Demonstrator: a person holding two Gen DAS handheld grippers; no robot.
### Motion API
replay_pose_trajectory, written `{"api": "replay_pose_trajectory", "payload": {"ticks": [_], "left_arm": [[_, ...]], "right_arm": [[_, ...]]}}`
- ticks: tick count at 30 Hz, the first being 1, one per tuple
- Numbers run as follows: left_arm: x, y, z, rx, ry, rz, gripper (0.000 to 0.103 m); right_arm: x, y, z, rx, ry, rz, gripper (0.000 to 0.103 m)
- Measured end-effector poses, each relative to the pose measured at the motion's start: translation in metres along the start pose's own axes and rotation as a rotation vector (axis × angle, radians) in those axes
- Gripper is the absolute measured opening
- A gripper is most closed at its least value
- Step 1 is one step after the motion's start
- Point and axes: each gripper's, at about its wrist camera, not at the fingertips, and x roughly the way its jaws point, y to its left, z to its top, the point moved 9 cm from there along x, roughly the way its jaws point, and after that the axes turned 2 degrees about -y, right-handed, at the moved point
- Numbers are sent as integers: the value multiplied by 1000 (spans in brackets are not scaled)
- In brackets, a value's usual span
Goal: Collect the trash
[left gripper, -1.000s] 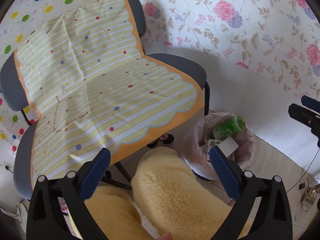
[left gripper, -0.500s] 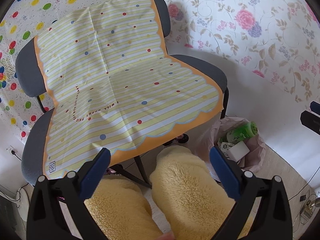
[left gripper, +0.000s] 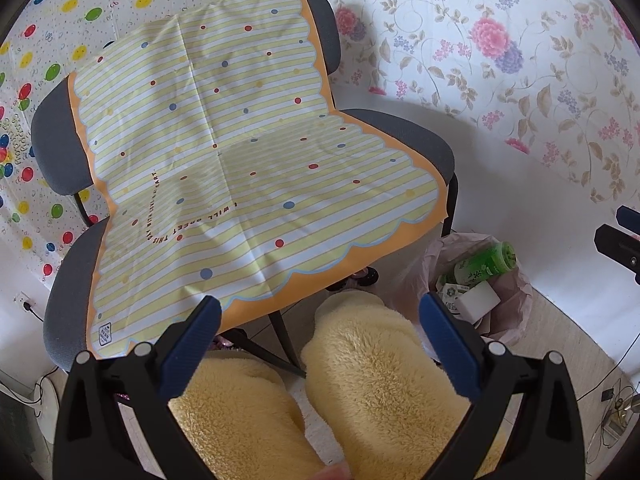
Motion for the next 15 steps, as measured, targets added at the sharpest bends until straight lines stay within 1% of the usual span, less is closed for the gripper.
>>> {"api": "replay_pose_trajectory", "payload": {"ticks": [15], "left_arm": [[0,-1,0,0,-1,1,96]], "right_arm": [[2,-3,-2,1,4,0,91]]}}
